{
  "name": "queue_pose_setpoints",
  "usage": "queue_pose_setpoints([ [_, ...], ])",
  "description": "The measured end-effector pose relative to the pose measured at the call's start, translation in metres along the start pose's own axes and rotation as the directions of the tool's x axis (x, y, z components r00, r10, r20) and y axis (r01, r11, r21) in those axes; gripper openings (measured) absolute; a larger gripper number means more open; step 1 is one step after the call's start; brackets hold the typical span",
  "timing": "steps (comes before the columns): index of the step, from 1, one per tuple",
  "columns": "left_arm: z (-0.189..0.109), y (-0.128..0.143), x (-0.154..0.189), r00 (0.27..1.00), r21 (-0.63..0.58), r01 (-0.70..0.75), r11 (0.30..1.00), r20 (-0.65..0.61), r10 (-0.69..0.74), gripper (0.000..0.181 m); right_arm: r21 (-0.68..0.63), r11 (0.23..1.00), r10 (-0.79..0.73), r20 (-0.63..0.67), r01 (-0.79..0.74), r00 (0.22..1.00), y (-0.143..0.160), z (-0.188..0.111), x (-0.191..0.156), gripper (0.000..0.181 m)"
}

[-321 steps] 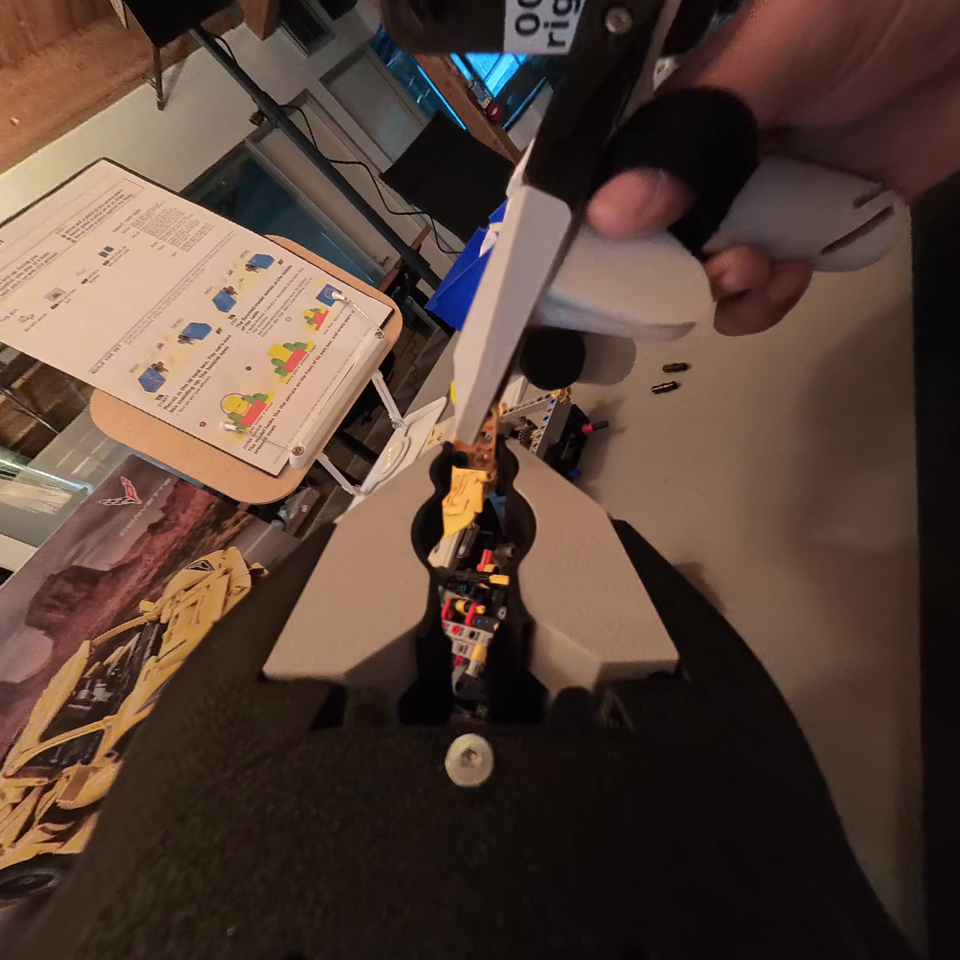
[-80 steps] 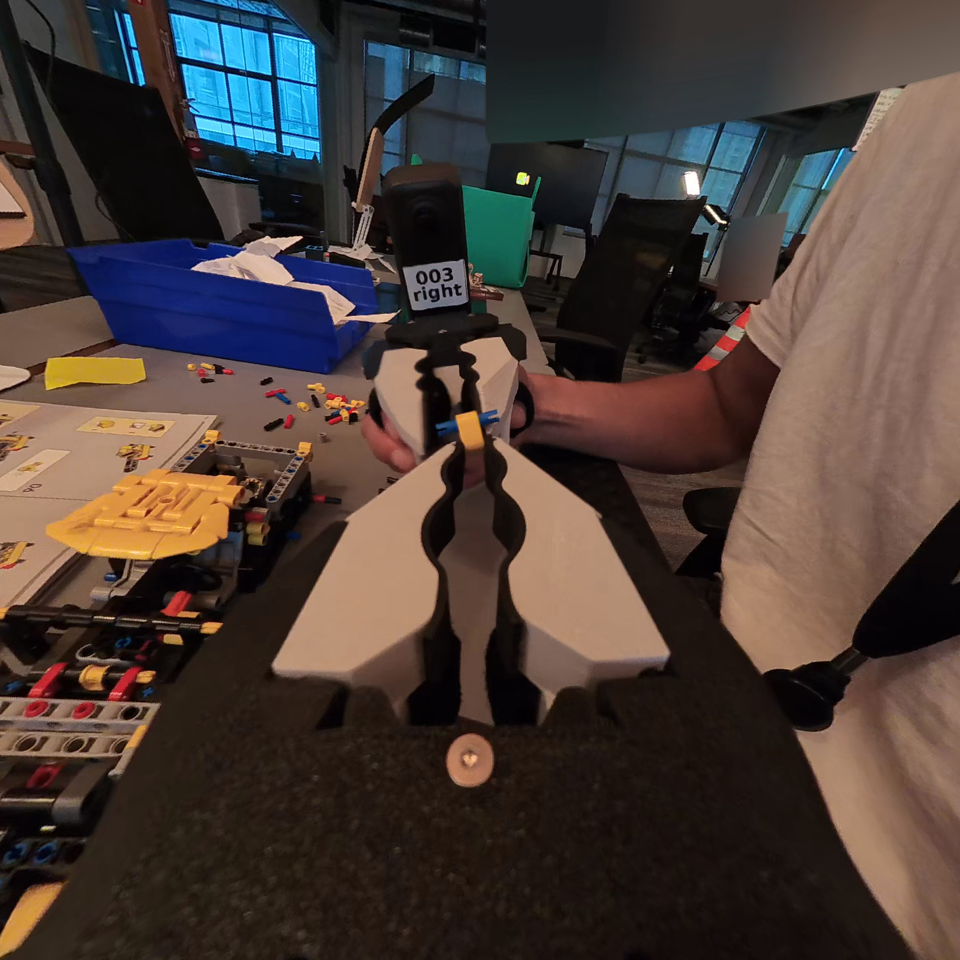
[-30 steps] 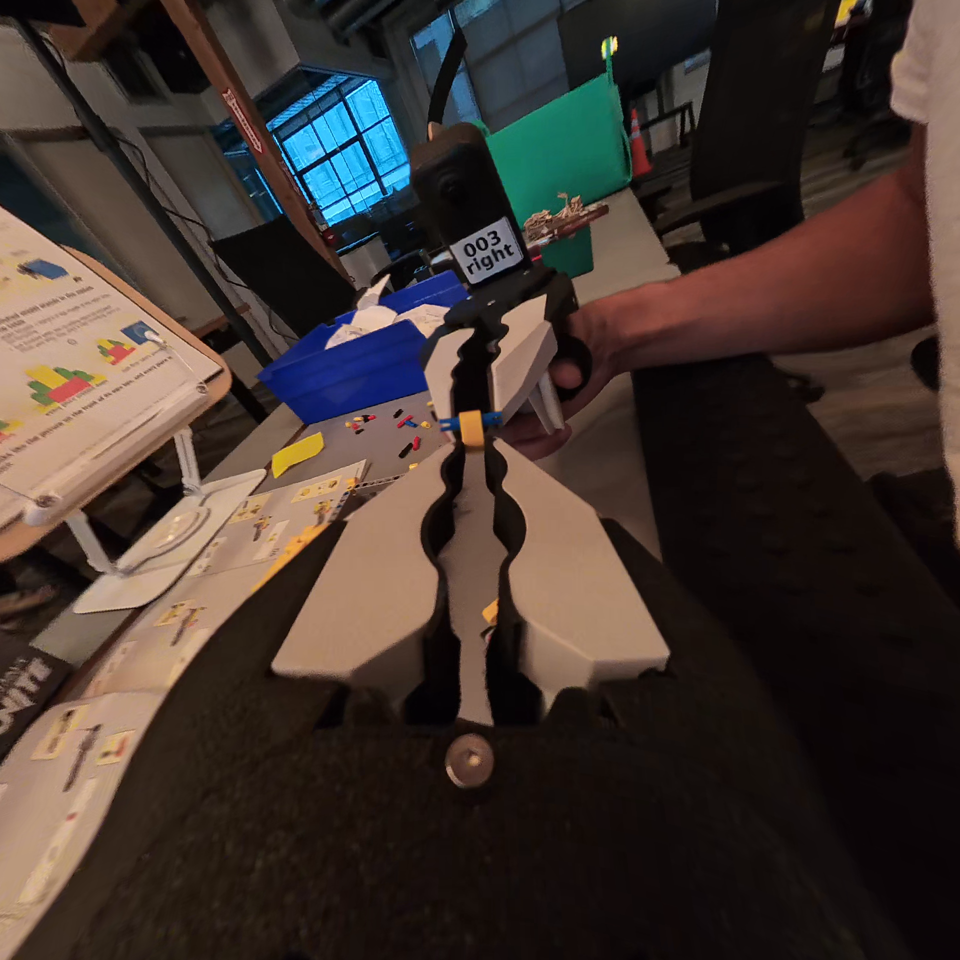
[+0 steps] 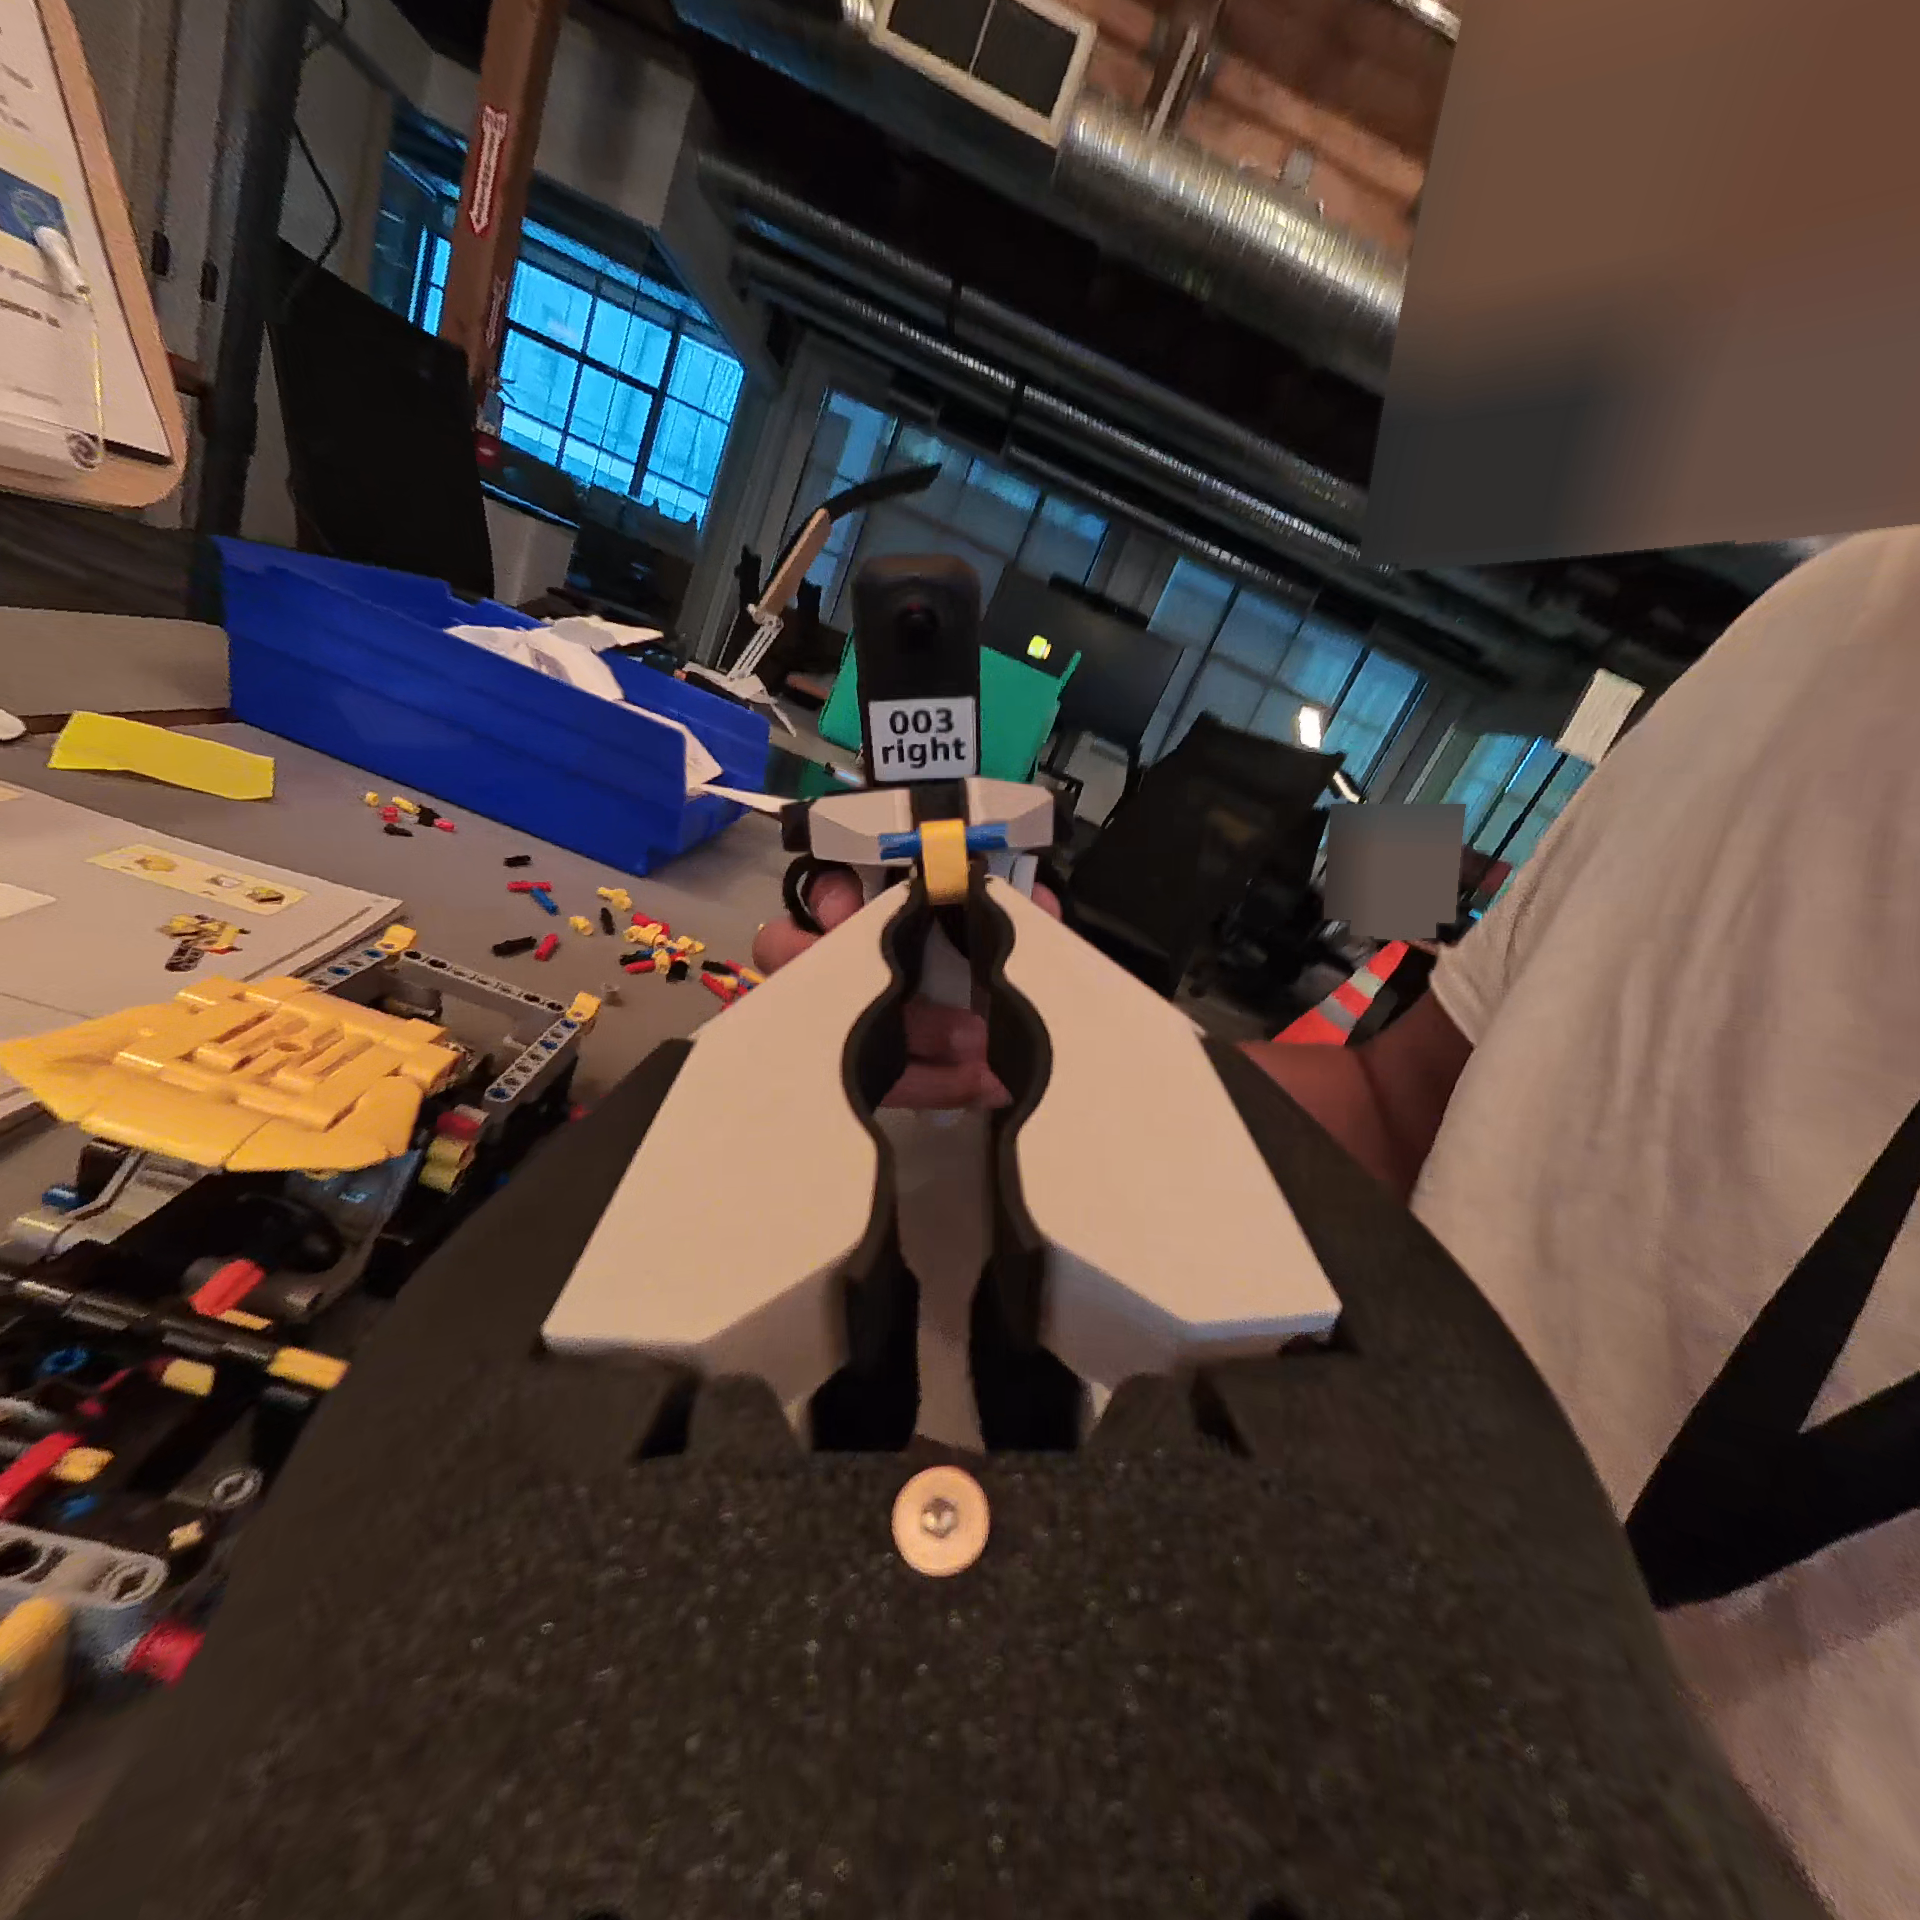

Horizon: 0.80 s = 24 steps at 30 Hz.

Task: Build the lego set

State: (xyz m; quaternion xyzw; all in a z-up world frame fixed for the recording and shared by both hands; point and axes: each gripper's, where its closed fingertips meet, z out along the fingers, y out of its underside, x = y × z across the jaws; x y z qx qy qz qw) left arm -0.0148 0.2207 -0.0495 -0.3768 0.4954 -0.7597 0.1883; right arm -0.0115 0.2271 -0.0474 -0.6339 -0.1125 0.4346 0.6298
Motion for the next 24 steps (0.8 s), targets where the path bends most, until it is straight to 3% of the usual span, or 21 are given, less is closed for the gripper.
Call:
queue_pose_setpoints([
  [5,0.003,-0.010,-0.012,0.995,0.076,0.103,0.992,-0.005,-0.103,0.007,0.021,0.995,0.101,-0.020,-0.100,0.995,-0.013,0.001,0.012,0.007],
  [8,0.007,-0.027,-0.027,0.978,0.189,0.205,0.960,-0.014,-0.207,0.007,0.029,0.994,0.110,-0.061,-0.109,0.992,-0.030,0.003,0.027,0.008],
  [10,0.008,-0.049,-0.044,0.956,0.315,0.288,0.904,-0.033,-0.293,0.007,0.015,1.000,0.025,-0.129,-0.023,0.991,-0.048,0.000,0.044,0.014],
  [14,0.006,-0.086,-0.080,0.886,0.532,0.442,0.722,-0.135,-0.443,0.007,0.032,0.995,-0.083,-0.292,0.097,0.953,-0.082,-0.023,0.084,0.019],
  [16,0.014,-0.082,-0.088,0.880,0.539,0.448,0.714,-0.124,-0.459,0.007,0.082,0.996,-0.018,-0.321,0.046,0.947,-0.084,-0.028,0.095,0.018],
  [21,0.022,-0.065,-0.098,0.868,0.547,0.455,0.703,-0.094,-0.488,0.007,0.245,0.945,0.269,-0.196,-0.218,0.943,-0.067,-0.015,0.099,0.025],
  [24,0.026,-0.062,-0.097,0.875,0.539,0.442,0.717,-0.082,-0.477,0.007,0.285,0.914,0.344,-0.166,-0.289,0.924,-0.060,-0.008,0.099,0.024],
])
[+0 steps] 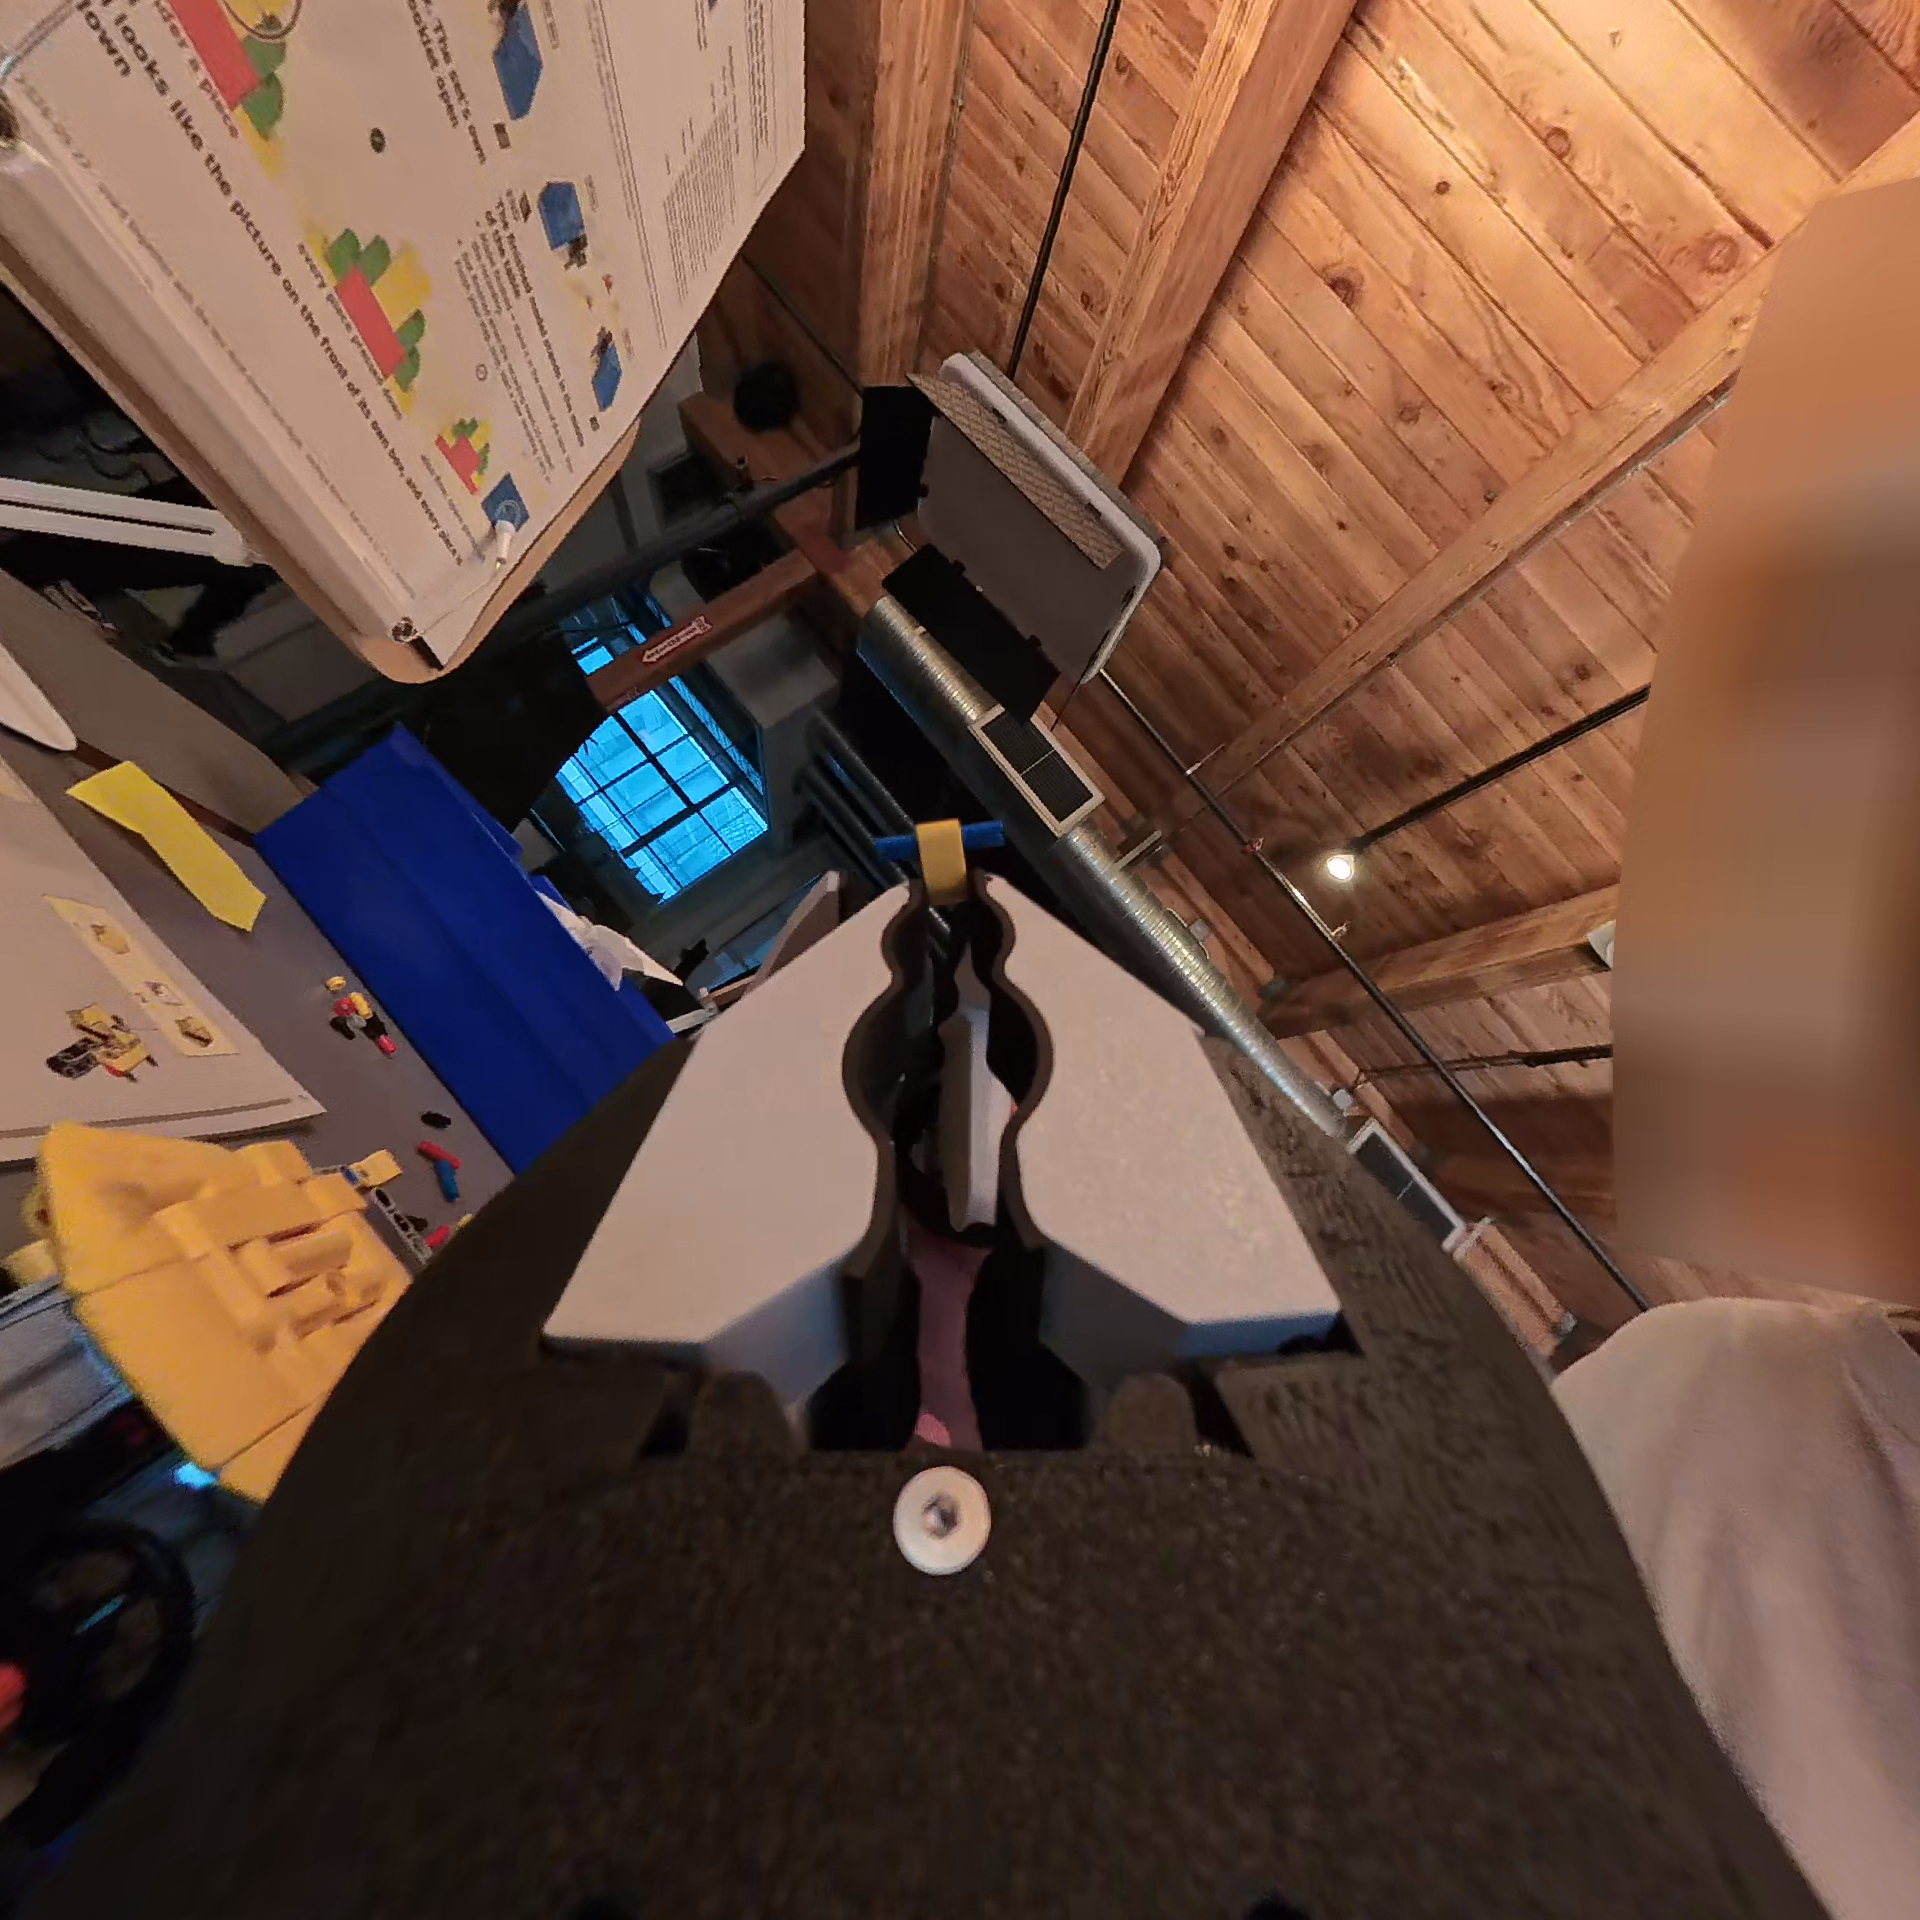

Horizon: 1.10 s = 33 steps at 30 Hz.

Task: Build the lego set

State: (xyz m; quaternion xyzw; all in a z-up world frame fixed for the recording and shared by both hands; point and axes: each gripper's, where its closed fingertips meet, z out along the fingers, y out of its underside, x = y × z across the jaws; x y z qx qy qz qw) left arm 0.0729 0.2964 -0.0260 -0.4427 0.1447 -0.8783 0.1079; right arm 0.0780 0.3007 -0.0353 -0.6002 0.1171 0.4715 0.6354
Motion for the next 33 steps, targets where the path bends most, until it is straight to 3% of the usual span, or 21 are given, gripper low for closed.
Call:
queue_pose_setpoints([
  [3,0.001,0.003,-0.001,0.998,-0.012,-0.051,0.999,0.022,0.052,0.007,0.053,0.998,0.021,0.043,-0.023,0.999,-0.006,0.001,-0.010,0.015],
  [9,0.003,0.006,-0.001,0.992,-0.034,-0.121,0.992,0.044,0.123,0.007,0.038,0.999,-0.028,-0.010,0.028,1.000,-0.006,0.000,-0.007,0.007],
  [11,0.002,0.010,-0.011,0.975,-0.114,-0.179,0.977,0.110,0.192,0.007,-0.045,0.997,-0.073,-0.078,0.069,0.994,-0.005,-0.004,0.002,0.007],
  [13,-0.005,0.010,-0.022,0.934,-0.231,-0.267,0.935,0.176,0.311,0.011,-0.106,0.984,-0.166,-0.230,0.145,0.959,-0.029,-0.023,0.023,0.007],
  [16,-0.023,-0.016,-0.025,0.813,-0.347,-0.456,0.820,0.211,0.542,0.012,-0.286,0.937,-0.324,-0.504,0.199,0.801,-0.075,-0.071,0.075,0.007],
  [18,-0.039,-0.046,-0.031,0.682,-0.424,-0.567,0.707,0.240,0.691,0.012,-0.428,0.896,-0.383,-0.616,0.115,0.689,-0.084,-0.100,0.118,0.007],
  [21,-0.066,-0.082,-0.043,0.524,-0.539,-0.615,0.576,0.268,0.809,0.012,-0.422,0.905,-0.337,-0.648,0.046,0.683,-0.086,-0.110,0.150,0.007],
  [24,-0.081,-0.103,-0.048,0.445,-0.548,-0.625,0.556,0.336,0.830,0.012,-0.441,0.896,-0.368,-0.685,0.043,0.629,-0.081,-0.120,0.164,0.007],
  [29,-0.079,-0.094,-0.053,0.490,-0.541,-0.596,0.593,0.341,0.802,0.012,-0.467,0.884,-0.388,-0.686,0.038,0.615,-0.073,-0.120,0.168,0.007],
  [33,-0.077,-0.087,-0.053,0.493,-0.555,-0.597,0.579,0.316,0.811,0.012,-0.487,0.873,-0.407,-0.696,0.028,0.591,-0.068,-0.125,0.173,0.007],
])
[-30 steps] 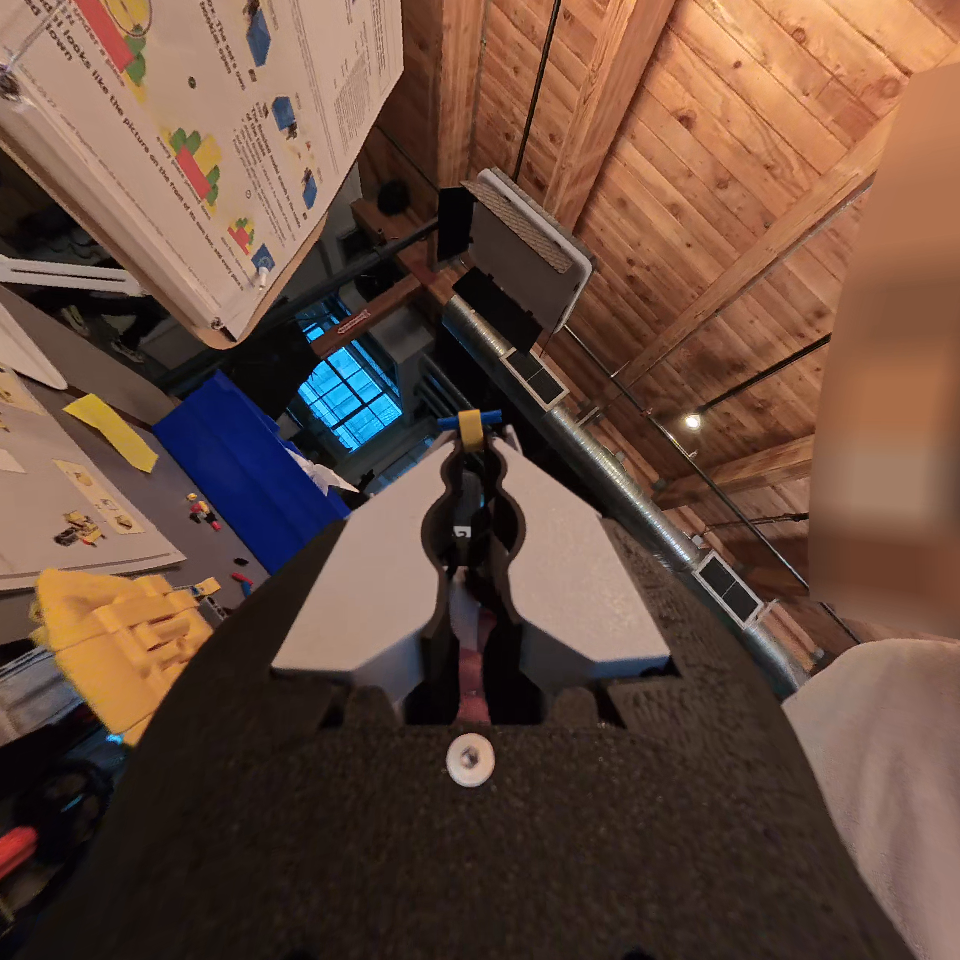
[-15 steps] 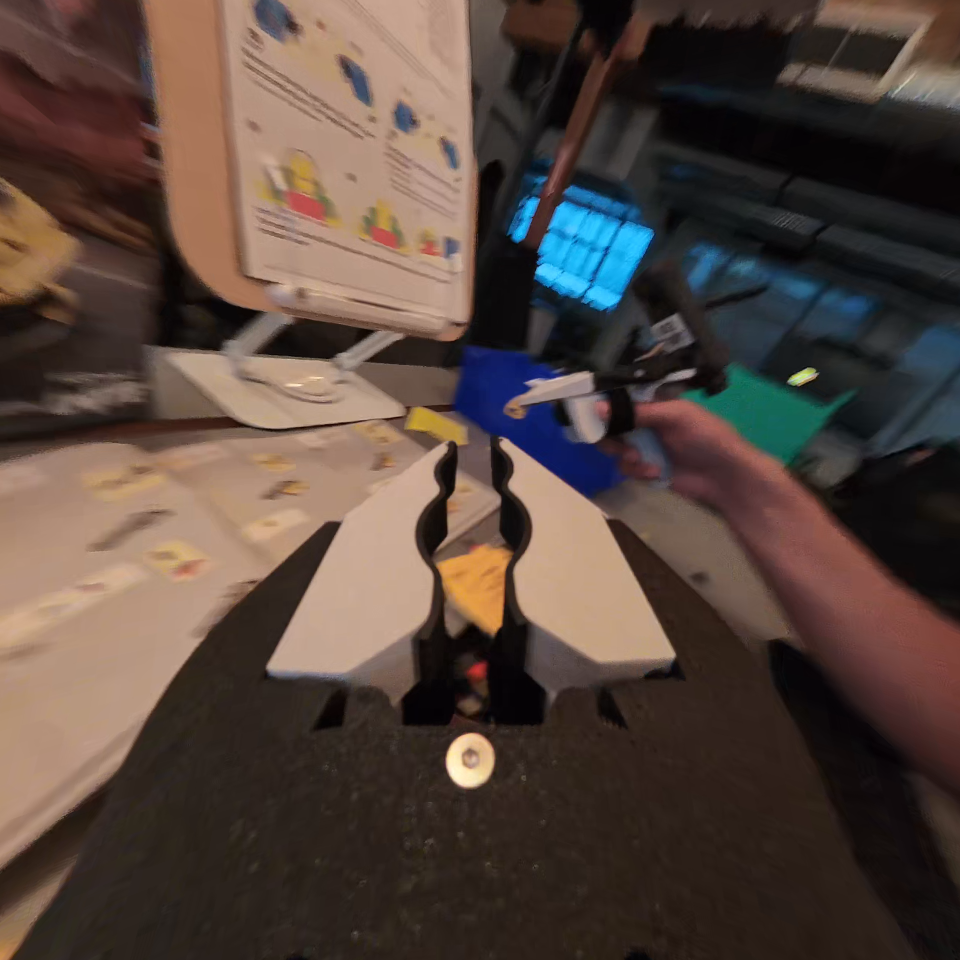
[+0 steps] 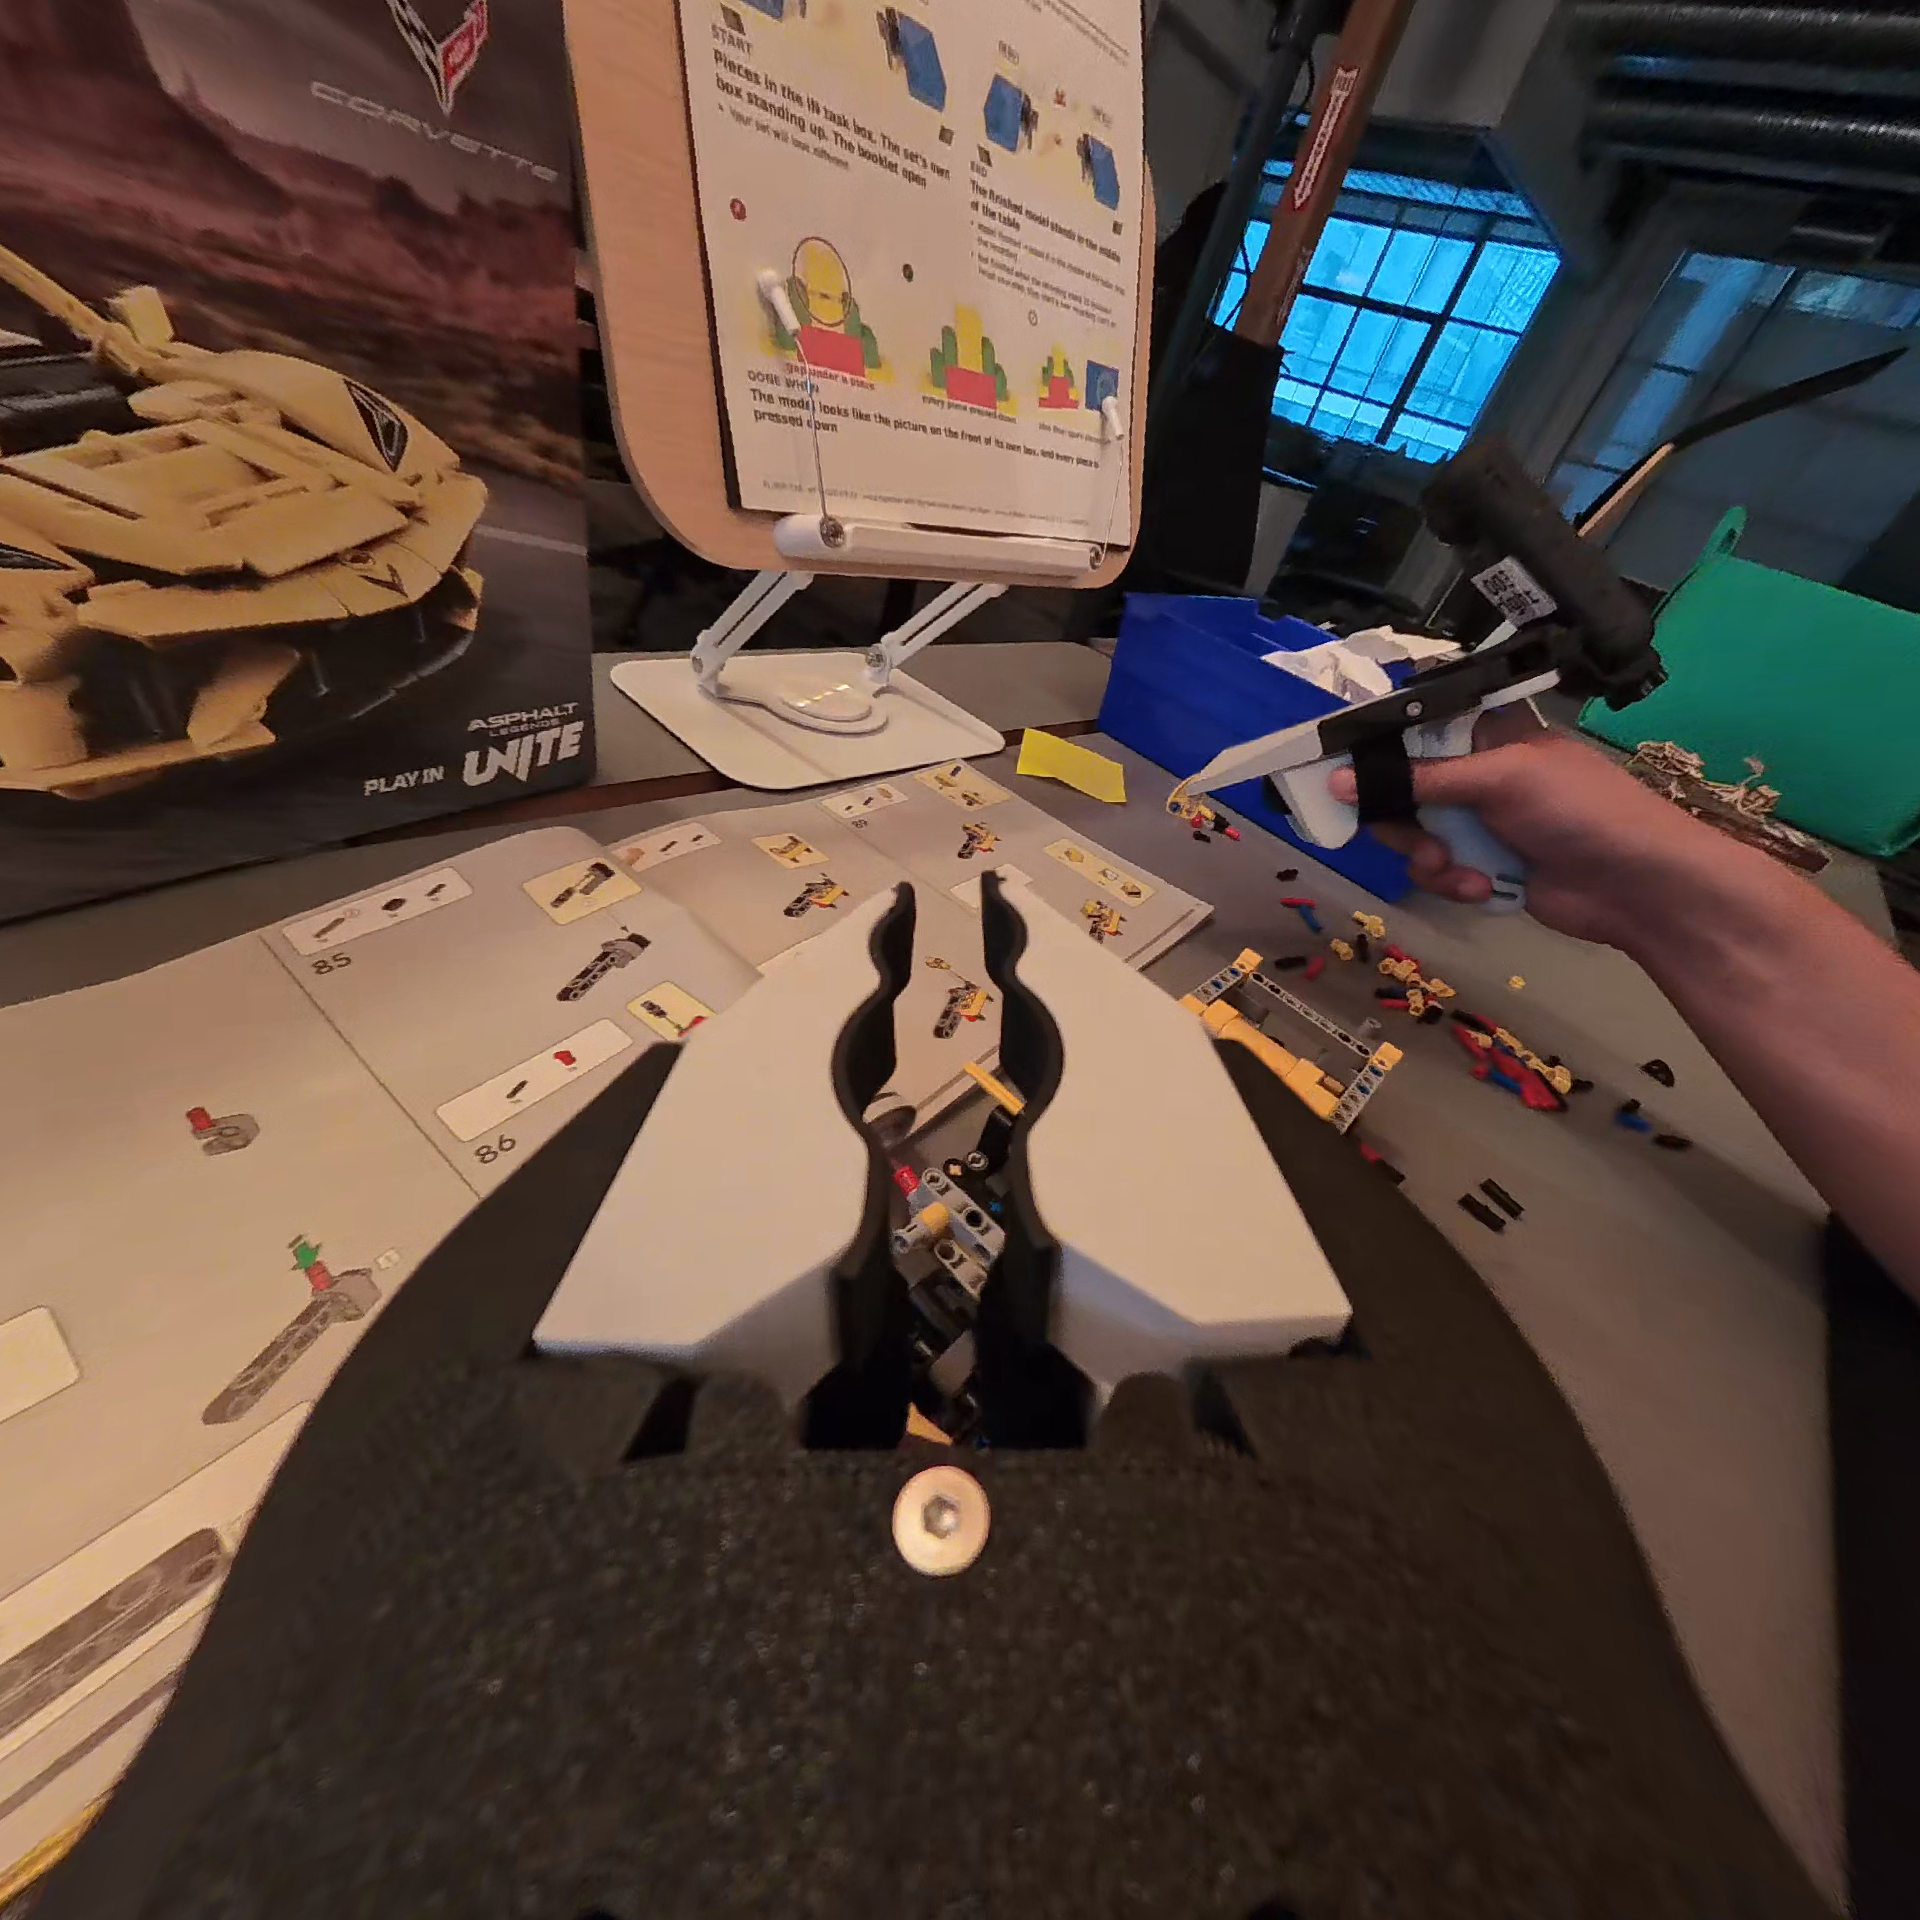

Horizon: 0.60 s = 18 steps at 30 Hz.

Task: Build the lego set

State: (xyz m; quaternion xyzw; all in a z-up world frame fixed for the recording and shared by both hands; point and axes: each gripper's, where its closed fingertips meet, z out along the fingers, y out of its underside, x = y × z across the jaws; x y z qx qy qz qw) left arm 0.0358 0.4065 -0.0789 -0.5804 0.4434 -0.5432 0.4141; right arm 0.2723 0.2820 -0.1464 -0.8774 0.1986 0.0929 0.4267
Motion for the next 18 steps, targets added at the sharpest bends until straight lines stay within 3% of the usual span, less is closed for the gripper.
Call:
queue_pose_setpoints([
  [18,0.007,0.011,0.012,0.999,-0.036,-0.030,0.999,-0.038,0.028,0.012,0.054,0.999,0.001,0.073,-0.005,0.997,-0.003,-0.013,-0.015,0.007],
])
